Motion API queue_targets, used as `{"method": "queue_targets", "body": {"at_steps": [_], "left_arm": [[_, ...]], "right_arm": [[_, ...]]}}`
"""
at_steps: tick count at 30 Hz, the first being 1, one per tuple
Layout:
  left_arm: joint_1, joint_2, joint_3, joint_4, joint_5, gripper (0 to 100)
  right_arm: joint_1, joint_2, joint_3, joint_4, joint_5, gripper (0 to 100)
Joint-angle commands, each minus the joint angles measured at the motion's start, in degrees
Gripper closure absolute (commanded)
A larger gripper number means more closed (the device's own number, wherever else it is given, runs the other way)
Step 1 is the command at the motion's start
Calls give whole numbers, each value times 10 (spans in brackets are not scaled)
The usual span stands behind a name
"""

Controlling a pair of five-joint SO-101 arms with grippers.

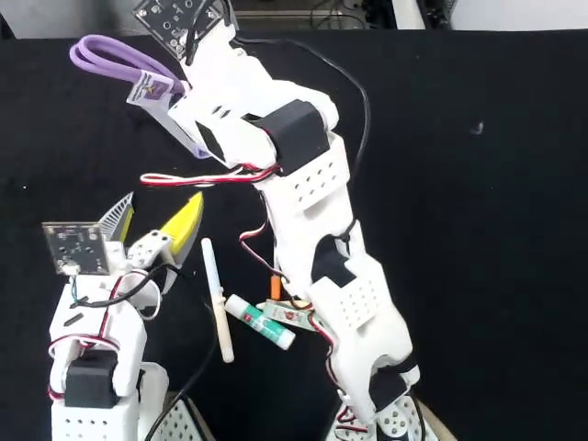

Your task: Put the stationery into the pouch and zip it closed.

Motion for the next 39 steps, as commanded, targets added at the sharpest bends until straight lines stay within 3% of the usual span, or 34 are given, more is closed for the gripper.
{"method": "queue_targets", "body": {"at_steps": [1,6,13,24,39], "left_arm": [[-8,-5,-1,-48,72,667],[-50,-4,2,-76,85,667],[-58,-4,98,-164,81,667],[-58,-4,105,-168,81,667],[-52,-4,128,-167,45,667]], "right_arm": [[-14,-45,-23,19,-6,988],[-17,-49,9,19,-6,988],[-38,-49,21,19,-6,988],[-47,-55,39,20,-6,988],[-92,-198,206,18,-6,988]]}}
